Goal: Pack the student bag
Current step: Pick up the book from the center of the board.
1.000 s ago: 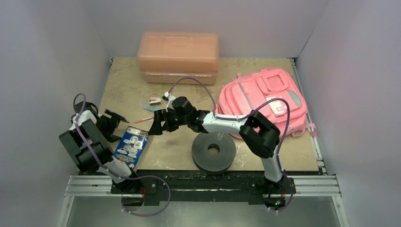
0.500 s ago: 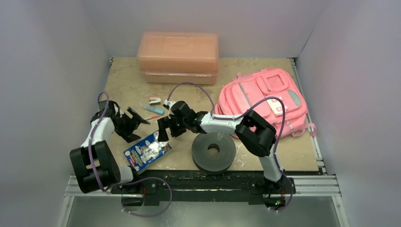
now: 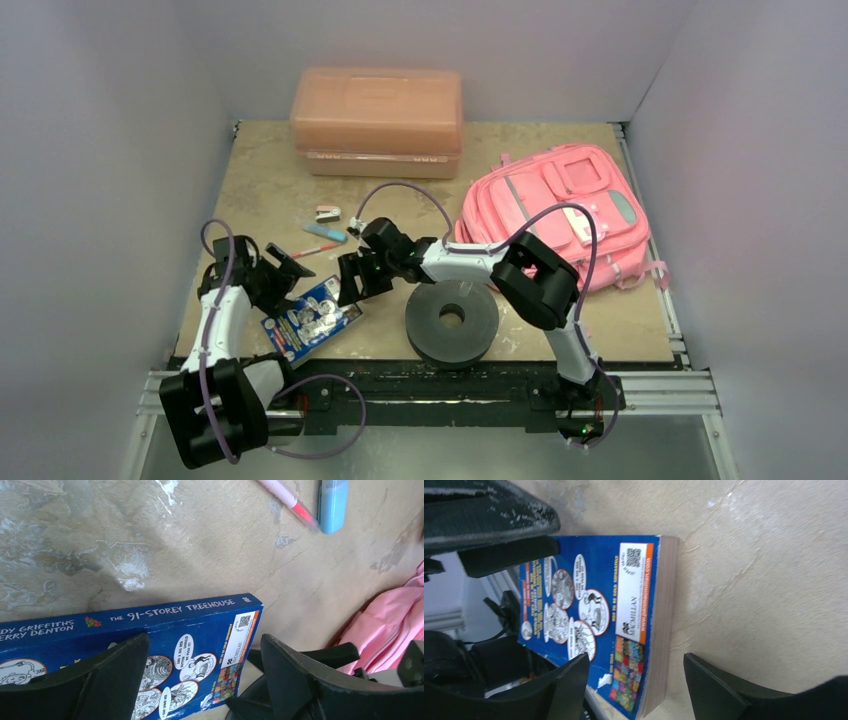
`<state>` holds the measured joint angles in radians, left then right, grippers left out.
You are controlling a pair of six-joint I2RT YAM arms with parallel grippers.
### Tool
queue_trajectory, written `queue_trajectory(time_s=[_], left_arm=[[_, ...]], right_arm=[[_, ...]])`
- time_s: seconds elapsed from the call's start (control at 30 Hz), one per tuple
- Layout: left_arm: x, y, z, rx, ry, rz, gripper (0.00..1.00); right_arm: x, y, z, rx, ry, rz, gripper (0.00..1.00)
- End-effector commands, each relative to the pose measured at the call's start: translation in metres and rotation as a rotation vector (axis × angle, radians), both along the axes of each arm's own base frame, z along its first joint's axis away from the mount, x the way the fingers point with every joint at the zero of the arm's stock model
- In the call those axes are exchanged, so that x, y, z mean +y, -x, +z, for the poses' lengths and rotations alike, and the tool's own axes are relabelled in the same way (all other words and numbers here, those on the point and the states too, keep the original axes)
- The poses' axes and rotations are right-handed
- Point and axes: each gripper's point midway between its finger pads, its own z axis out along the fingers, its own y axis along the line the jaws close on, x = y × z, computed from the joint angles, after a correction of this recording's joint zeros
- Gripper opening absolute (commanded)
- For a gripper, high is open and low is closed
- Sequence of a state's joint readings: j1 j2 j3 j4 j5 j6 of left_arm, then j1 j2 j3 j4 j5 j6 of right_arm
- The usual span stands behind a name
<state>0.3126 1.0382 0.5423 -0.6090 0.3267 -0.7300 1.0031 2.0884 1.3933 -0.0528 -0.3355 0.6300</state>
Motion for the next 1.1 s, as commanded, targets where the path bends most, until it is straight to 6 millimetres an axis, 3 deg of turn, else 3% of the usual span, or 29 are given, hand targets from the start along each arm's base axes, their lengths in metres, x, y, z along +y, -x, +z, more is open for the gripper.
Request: queue_trajectory(time_s=[0.0,0.23,0.43,0.63,0.73,0.87,0.97,1.07], left_arm=[[0.000,0.006,-0.026,0.052,0.026,0.097,0.81],[-0.008,0.005,-0.040,0.064,0.082,0.089,0.80],[-0.010,0.007,-0.041,0.052,0.089,0.090,0.79],[-0.013,0.008,-0.044,0.050,0.100,0.087,0.79],[-0.015,0.007,-0.042,0.041,0.108,0.080,0.79],[-0.017,0.007,-0.038,0.028,0.111,0.068,0.79],[-0.017,0.004,-0.032,0.003,0.102,0.055,0.79],[-0.019,-0.005,-0.017,-0.049,0.085,0.013,0.80]], right_arm=[[0.015,0.020,0.025,0.131,-0.106,0.039,0.70],[0.029,0.033,0.065,0.228,-0.262,0.060,0.64],[0.027,0.033,0.077,0.287,-0.307,0.027,0.52],[0.023,0.028,0.063,0.374,-0.322,-0.056,0.49],[0.024,0.026,0.054,0.444,-0.342,-0.101,0.41],[0.023,0.019,0.043,0.461,-0.310,-0.166,0.26],[0.023,0.013,0.039,0.449,-0.289,-0.196,0.02],[0.020,0.001,0.039,0.437,-0.295,-0.233,0.00]])
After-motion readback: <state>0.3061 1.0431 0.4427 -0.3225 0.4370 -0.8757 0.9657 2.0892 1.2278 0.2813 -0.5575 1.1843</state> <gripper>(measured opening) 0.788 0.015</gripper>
